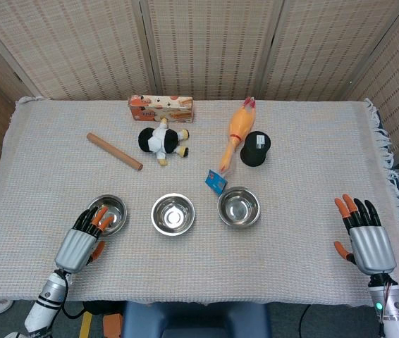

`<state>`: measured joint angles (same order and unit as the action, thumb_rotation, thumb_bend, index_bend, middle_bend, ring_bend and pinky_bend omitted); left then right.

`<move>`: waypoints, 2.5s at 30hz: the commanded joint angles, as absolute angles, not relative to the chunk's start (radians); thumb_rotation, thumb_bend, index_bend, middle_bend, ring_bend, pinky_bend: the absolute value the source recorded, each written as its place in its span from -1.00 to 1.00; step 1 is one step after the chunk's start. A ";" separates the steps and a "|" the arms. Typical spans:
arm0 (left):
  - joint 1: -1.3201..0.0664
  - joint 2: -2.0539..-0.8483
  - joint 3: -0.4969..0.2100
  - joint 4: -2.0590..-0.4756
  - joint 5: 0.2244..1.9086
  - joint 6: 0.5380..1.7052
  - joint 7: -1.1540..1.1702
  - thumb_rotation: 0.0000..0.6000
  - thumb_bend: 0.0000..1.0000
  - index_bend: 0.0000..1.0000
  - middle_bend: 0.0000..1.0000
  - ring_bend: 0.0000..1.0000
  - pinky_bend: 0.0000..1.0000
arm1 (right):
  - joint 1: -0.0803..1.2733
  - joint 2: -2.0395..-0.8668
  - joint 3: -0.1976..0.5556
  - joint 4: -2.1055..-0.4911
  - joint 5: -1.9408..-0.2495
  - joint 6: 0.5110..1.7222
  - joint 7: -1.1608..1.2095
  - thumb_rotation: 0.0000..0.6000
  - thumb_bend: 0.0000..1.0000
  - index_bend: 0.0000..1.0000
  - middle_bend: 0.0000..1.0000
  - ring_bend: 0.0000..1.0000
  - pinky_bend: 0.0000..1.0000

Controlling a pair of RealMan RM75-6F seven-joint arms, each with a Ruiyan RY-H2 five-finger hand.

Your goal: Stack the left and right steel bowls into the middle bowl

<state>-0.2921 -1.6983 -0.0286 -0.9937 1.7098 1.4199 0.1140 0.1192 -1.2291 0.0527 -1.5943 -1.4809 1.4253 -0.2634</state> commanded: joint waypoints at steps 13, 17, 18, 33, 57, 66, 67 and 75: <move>-0.331 -1.854 -0.033 -0.705 1.676 1.424 0.119 1.00 -0.11 -0.12 -0.98 -1.00 -0.77 | 0.125 -1.226 0.055 -1.596 -1.464 1.407 -0.255 1.00 -0.70 -1.00 -1.00 -1.00 -1.00; -0.336 -1.876 -0.028 -0.655 1.671 1.430 0.109 1.00 -0.11 -0.04 -0.94 -1.00 -0.77 | 0.125 -1.222 0.052 -1.601 -1.466 1.404 -0.250 1.00 -0.70 -1.00 -1.00 -1.00 -1.00; -0.338 -1.882 -0.029 -0.643 1.668 1.435 0.106 1.00 -0.11 -0.03 -0.93 -1.00 -0.77 | 0.125 -1.220 0.051 -1.603 -1.467 1.405 -0.248 1.00 -0.70 -1.00 -1.00 -1.00 -1.00; -0.360 -1.935 -0.059 -0.543 1.642 1.556 0.030 1.00 -0.05 0.41 -0.69 -0.95 -0.75 | 0.122 -1.208 0.047 -1.620 -1.468 1.407 -0.242 1.00 -0.70 -1.00 -1.00 -1.00 -1.00; -0.526 -1.909 -0.070 -0.985 1.705 1.547 0.249 1.00 -0.05 0.35 -0.69 -0.92 -0.74 | 0.117 -1.194 0.043 -1.635 -1.473 1.415 -0.232 1.00 -0.70 -1.00 -1.00 -1.00 -1.00; -0.553 -1.953 -0.029 -0.954 1.718 1.450 0.321 1.00 -0.05 0.23 -0.72 -0.94 -0.74 | 0.108 -1.176 0.042 -1.647 -1.486 1.434 -0.213 1.00 -0.70 -1.00 -1.00 -1.00 -1.00; -0.553 -1.955 -0.028 -0.948 1.715 1.445 0.324 1.00 -0.06 0.20 -0.73 -0.95 -0.74 | 0.107 -1.175 0.041 -1.648 -1.487 1.435 -0.212 1.00 -0.70 -1.00 -1.00 -1.00 -1.00; -0.550 -1.951 -0.034 -0.936 1.705 1.439 0.352 1.00 -0.06 -0.67 -0.92 -1.00 -0.74 | 0.107 -1.177 0.039 -1.646 -1.492 1.434 -0.212 1.00 -0.70 -1.00 -1.00 -1.00 -1.00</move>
<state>-0.5517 -1.9539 -0.0331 -0.9333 1.7073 1.4403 0.3486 0.1072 -1.1773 0.0391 -1.6459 -1.4916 1.4340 -0.2121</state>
